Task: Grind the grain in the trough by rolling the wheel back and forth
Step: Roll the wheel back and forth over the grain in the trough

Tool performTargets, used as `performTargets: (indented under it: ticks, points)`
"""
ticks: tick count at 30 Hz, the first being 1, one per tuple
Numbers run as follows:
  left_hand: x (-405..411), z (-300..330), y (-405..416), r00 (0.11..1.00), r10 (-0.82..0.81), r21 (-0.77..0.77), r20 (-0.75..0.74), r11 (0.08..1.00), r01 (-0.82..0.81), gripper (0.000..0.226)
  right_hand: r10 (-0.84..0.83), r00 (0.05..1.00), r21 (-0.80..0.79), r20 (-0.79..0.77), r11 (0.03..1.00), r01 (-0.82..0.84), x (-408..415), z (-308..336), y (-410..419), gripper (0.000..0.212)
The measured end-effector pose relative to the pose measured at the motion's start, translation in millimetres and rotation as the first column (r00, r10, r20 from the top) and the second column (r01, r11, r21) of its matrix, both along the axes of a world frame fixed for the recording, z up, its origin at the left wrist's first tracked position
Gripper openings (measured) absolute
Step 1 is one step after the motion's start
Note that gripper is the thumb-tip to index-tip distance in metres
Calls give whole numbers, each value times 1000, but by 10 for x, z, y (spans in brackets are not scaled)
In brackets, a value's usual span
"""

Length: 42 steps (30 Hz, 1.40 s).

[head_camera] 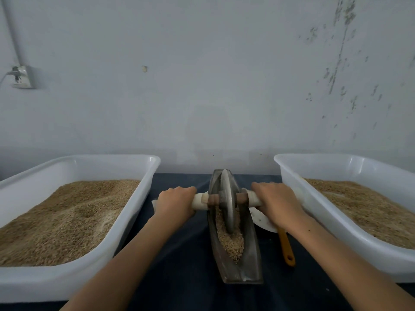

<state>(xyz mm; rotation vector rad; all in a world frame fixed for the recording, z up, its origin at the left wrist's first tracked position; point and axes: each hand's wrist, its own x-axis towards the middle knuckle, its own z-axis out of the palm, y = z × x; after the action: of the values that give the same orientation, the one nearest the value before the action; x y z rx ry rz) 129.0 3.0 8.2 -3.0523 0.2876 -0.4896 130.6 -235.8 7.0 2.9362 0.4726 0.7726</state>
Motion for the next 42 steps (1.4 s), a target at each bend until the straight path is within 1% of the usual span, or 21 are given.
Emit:
performTargets:
  ticks: [3, 5, 9, 13, 15, 17, 20, 22, 23, 25, 28, 30, 33, 34, 36, 39, 41, 42]
  points:
    - [-6, 10, 4, 1000, 7, -1, -23, 1000, -7, 23, 16, 999, 8, -28, 1000, -16, 21, -9, -22, 17]
    - [-7, 36, 4, 997, 15, 17, -79, 1000, -13, 26, 13, 995, 0, -101, 1000, -13, 28, 27, -43, 16]
    - [-32, 108, 22, 975, -1, 44, -222, 999, 11, 35, -10, 956, -77, -293, 997, -13, 20, 134, -74, 29]
    - [-35, 130, 27, 965, -10, 56, -261, 998, 26, 38, -22, 926, -87, -376, 996, -12, 15, 187, -76, 30]
    - [-26, 116, 21, 971, -11, 64, -240, 998, 28, 37, -13, 923, -75, -385, 997, -17, -7, 194, -70, 25]
    - [-10, 99, 21, 982, -16, 65, -189, 997, 29, 33, -6, 939, -54, -345, 998, -14, -24, 174, -48, 18]
    - [11, 58, 15, 995, -32, 37, -99, 999, 36, 27, -3, 985, -17, -174, 1000, 0, -32, 99, -10, 9]
    - [3, 39, -3, 999, -29, 21, -30, 999, 30, 23, 6, 996, 27, -84, 1000, -4, -24, 42, -1, 10]
    - [-5, 35, -15, 1000, -25, 22, 1, 999, 25, 21, 9, 998, 49, -70, 999, -6, -18, 24, -4, 12]
    - [-14, 30, -31, 999, -20, 32, 43, 999, 18, 19, 11, 996, 74, -83, 997, -5, -5, 4, -18, 13]
    - [-21, 50, -44, 1000, -1, 65, 25, 998, 0, 22, 10, 989, 70, -149, 998, 0, 6, 1, -42, 10]
    - [-23, 70, -47, 1000, 12, 96, -17, 995, -10, 25, 6, 975, 39, -221, 999, 2, 12, 42, -66, 11]
    - [-36, 111, -37, 994, 18, 113, -108, 994, -6, 28, -18, 933, -41, -359, 999, 4, 12, 140, -88, 23]
    - [-43, 124, -30, 989, 15, 113, -145, 994, 1, 30, -26, 917, -60, -398, 998, 2, 10, 166, -88, 24]
    - [-53, 147, -15, 979, 11, 112, -203, 994, 12, 33, -31, 892, -70, -450, 998, 0, 4, 205, -77, 18]
    - [-48, 143, -14, 979, 18, 112, -202, 994, 5, 33, -30, 890, -62, -456, 998, 1, -23, 220, -60, 13]
    - [-30, 112, -20, 987, 25, 101, -157, 995, -9, 30, -27, 915, -45, -402, 999, 10, -43, 195, -45, 10]
    - [-19, 93, -22, 991, 27, 86, -131, 996, -16, 28, -22, 937, -33, -348, 999, 12, -48, 171, -35, 8]
